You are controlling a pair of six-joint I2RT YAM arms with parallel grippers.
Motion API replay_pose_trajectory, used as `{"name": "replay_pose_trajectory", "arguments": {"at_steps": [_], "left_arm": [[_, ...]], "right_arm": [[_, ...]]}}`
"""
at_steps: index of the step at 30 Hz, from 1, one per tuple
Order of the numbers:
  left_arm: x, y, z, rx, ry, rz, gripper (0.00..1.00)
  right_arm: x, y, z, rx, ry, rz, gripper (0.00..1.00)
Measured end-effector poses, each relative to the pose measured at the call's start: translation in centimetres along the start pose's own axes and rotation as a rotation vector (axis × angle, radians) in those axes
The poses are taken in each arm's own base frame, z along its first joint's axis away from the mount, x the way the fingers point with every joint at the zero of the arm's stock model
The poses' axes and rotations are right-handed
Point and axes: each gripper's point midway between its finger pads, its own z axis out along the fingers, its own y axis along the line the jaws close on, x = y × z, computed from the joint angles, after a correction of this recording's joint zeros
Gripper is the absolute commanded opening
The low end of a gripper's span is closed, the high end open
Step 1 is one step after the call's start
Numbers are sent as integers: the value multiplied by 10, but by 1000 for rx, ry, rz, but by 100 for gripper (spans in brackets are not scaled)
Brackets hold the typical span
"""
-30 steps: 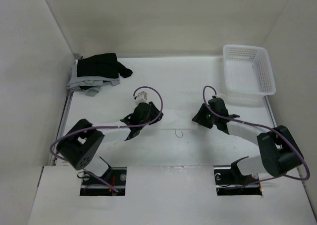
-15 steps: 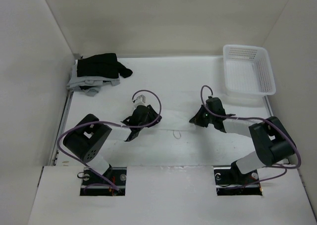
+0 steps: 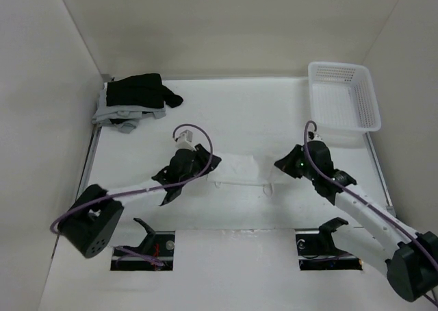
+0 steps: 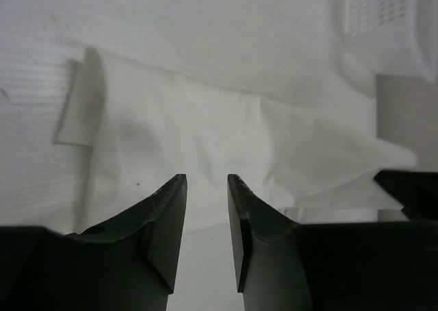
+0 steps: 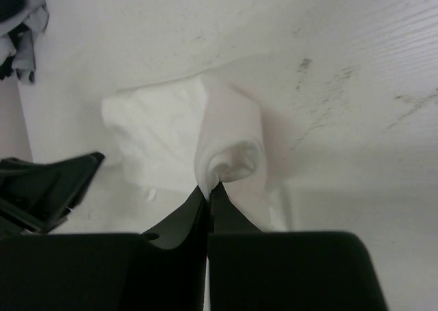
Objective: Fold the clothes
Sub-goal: Fold the tank top
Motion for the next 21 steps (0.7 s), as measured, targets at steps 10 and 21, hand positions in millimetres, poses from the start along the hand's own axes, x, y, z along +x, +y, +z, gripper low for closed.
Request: {"name": "replay_pose_trajectory", "arguments": {"at_steps": [10,21], "left_arm": [[-81,-6,-47,63,-222,-76,30],[-87,29,-69,15,-240,-119,30]], "right_arm": [[34,98,30,4,148,-188,4],[95,168,136,56,272,-283,37]]}}
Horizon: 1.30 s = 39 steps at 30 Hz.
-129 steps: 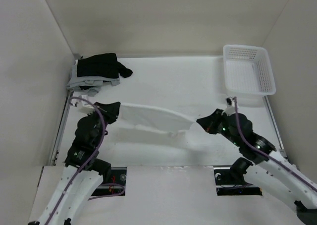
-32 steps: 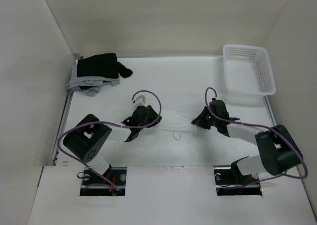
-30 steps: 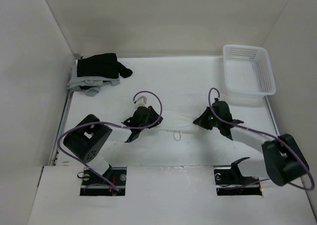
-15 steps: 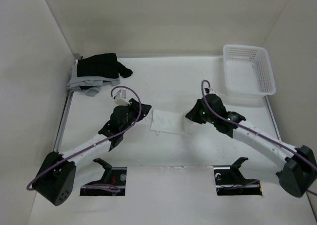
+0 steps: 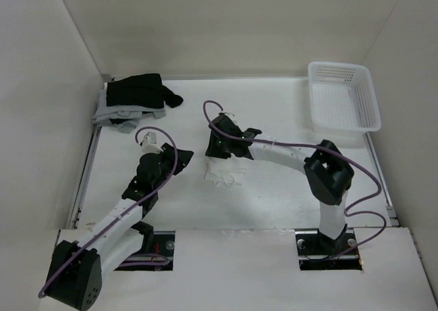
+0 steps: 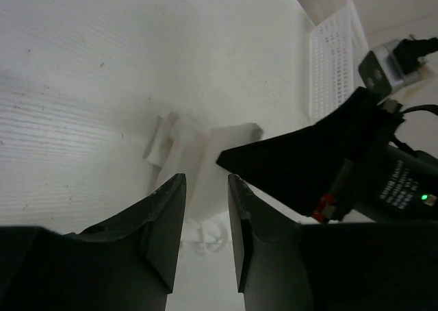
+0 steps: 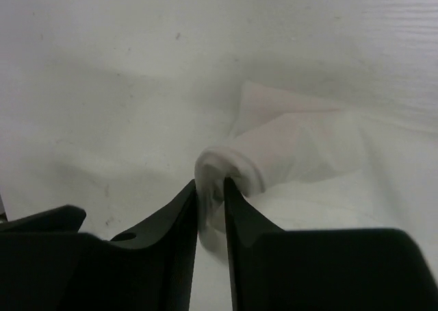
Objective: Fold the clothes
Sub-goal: Fold the tank top
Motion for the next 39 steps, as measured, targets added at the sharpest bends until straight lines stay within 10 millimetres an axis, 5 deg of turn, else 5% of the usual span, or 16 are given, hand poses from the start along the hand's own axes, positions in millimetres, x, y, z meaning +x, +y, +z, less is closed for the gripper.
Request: {"name": "replay_pose_trajectory", "arguments": {"at_steps": [2,5,9,10,13,17,20,22,25,30,39], "left_arm": [[-6,1,-3,2,-13,-7,30],[-12,5,-7,-3,-29,-15,30],[-12,7,-9,-13,-28,-15,30],[-9,7,-8,-14,-19,-12,31],[7,7,-4,-23,34,7,31],[45,0,9,-38,148,56,27],[67,-7,10,-26,201,96,33],[73,-14,7,-4,205,123,42],[74,-31,-3,49,186,162,53],[89,-54,-24,123,189,245,61],[142,-38,-39,67,331,338,66]], "right_arm": [[10,9,13,-4,21,-9,49],[31,13,18,0,59,-30,54],[40,17,-3,-44,52,-43,52],[40,15,-14,-59,43,-42,46],[26,13,-55,-134,-25,-28,8],[2,9,-95,-238,-139,8,0],[6,-19,-100,-216,-192,4,16],[22,-49,-104,-173,-205,-8,36],[47,-91,-117,-134,-227,-29,53],[55,-125,-140,-153,-305,-8,60],[48,-142,-154,-164,-378,33,63]]}}
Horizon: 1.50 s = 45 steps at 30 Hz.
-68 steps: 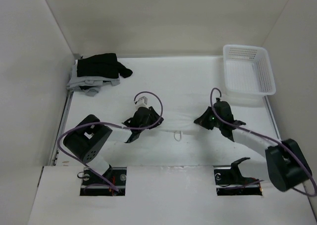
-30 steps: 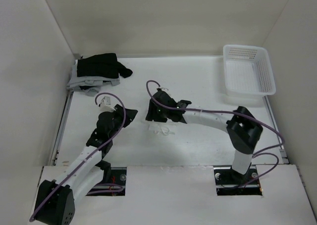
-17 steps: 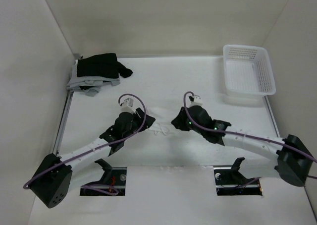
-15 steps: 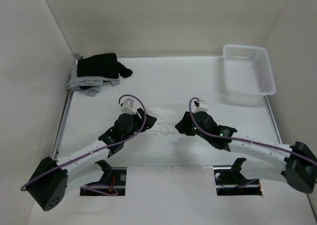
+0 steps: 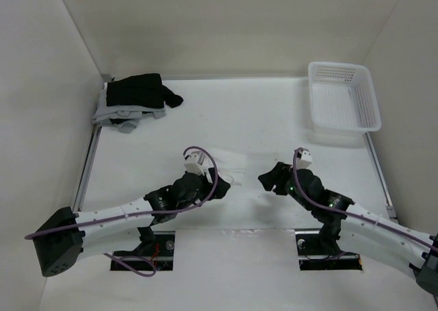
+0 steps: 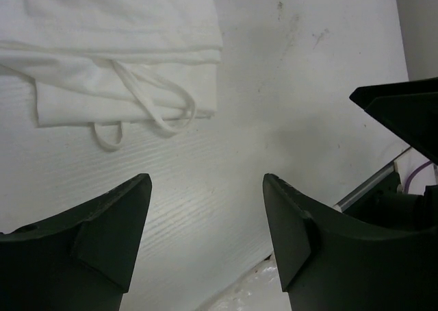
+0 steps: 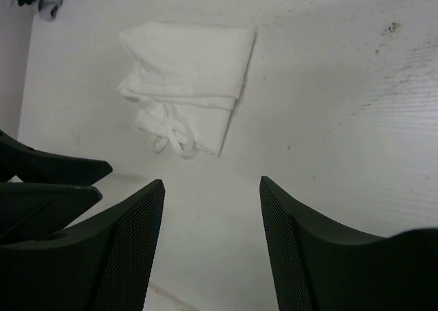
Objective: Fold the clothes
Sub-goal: Fold the tank top
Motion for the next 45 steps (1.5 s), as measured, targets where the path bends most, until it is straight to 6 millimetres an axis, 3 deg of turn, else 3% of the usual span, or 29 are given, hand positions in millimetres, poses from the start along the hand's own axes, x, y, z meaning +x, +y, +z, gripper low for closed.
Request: {"name": "replay_pose_trajectory", "arguments": {"at_steps": [5,8,11,16,20,25,28,34,37,40,45], "left_arm": [[-19,-1,-8,8,-62,-59,70],[-44,15,-11,-23,-146,-126,71],[-56,49,-11,-107,-208,-195,75],[-62,114,-4,-300,-230,-273,79],[-54,141,14,-359,-179,-316,79],[-64,119,52,-263,-136,-305,74],[-62,101,75,-218,-108,-279,64],[-49,86,105,-185,-62,-239,18],[-45,84,116,-177,-48,-225,6],[-44,76,125,-158,-43,-209,0],[-35,56,137,-115,-12,-168,0]], "right_arm": [[5,-6,0,13,10,-6,63],[4,-5,0,10,7,-4,63],[1,-3,-2,-2,-3,1,64],[3,-4,-1,3,2,-1,64],[7,-7,2,21,17,-9,64],[8,-7,4,22,19,-10,65],[10,-7,6,23,24,-12,65],[12,-6,8,17,35,-19,65],[11,-3,8,7,35,-18,65],[9,0,8,-2,33,-15,65],[5,2,8,-9,24,-10,65]]}}
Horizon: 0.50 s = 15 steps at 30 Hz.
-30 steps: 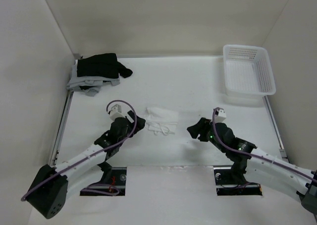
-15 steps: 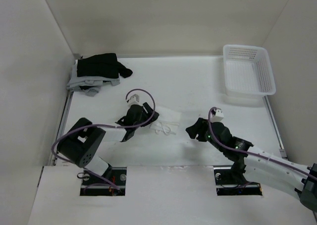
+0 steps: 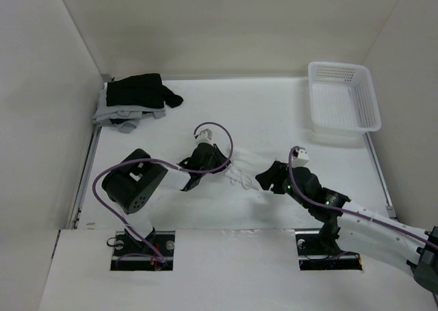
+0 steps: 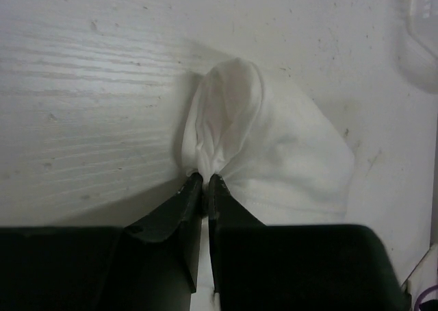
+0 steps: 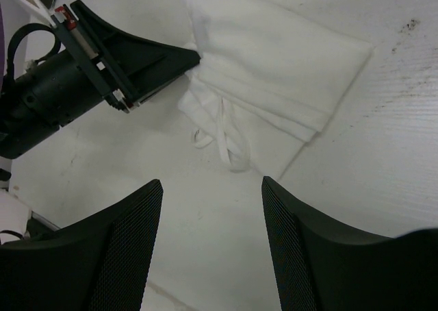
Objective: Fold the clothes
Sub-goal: Fold the tank top
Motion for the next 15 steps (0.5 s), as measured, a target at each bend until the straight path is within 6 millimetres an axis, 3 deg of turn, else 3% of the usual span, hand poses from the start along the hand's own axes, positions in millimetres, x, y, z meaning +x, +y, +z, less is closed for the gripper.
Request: {"name": "replay_pose_trajectory", "arguments": {"at_steps": [4,7,9,13,15], "left_arm": [[5,-4,-1,11,18,18,0],[-6,2,-5,-6,11,19,2],[-18,4,-8,-14,-7,12,16],[-36,14,-16,-39,-33,-11,55],[-36,24,-22,-59,-35,-26,63]], "right_arm": [[-6,-6,2,20,-15,9,65],[-9,-10,5,36,-24,18,65],[-9,-14,8,49,-18,19,65],[-4,-18,11,64,1,14,65],[-4,-17,11,61,4,14,65]]}}
